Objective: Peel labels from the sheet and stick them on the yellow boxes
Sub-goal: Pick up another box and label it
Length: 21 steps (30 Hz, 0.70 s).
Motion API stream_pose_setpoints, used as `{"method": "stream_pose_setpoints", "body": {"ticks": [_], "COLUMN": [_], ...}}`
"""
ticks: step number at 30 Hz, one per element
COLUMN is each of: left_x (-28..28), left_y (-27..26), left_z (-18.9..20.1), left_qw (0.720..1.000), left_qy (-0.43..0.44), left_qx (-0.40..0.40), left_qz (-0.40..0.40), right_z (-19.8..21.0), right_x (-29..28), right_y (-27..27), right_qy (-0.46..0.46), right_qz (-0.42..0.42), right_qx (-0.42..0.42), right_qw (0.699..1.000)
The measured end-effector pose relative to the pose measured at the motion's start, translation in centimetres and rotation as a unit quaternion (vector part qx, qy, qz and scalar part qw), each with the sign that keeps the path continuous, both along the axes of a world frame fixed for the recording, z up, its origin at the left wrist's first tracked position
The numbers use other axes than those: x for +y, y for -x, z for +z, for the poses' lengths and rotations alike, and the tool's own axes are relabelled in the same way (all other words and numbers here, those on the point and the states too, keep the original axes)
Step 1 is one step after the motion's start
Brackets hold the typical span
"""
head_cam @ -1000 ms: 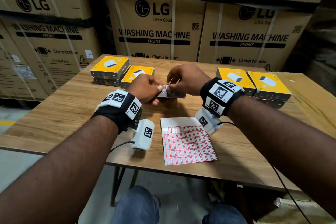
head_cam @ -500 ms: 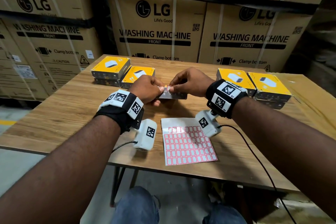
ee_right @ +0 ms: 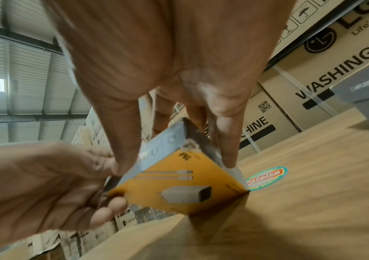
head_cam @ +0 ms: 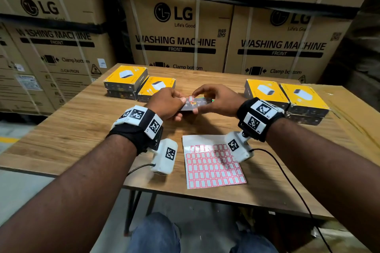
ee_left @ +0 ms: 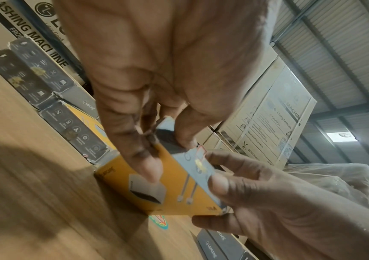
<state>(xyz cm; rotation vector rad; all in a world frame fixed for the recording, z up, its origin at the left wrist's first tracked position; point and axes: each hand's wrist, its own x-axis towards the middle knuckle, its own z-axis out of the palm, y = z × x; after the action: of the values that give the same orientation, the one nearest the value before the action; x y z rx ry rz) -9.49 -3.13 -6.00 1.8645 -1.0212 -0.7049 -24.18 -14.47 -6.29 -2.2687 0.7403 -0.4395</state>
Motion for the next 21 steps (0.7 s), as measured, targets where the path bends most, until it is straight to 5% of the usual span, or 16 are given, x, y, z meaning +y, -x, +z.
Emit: {"method": "stream_pose_setpoints", "body": {"ticks": [8, 21], "left_x": [-0.3, 0.1], "left_y": [0.5, 0.7], "left_z": [-0.1, 1.0], "left_qw": [0.99, 0.994], "left_qy": [-0.025, -0.055], "left_qx": [-0.137, -0.071], "left_qz": [0.027, -0.061], "right_z": [-0.8, -1.1], "right_x": [0.5, 0.0], "right_y": [-0.2, -0.2], "right_qy": [0.08, 0.096], "right_qz": [-0.014, -0.029], "right_qx": [-0.015, 0.001], "right_qw": [0.997, 0.995]}}
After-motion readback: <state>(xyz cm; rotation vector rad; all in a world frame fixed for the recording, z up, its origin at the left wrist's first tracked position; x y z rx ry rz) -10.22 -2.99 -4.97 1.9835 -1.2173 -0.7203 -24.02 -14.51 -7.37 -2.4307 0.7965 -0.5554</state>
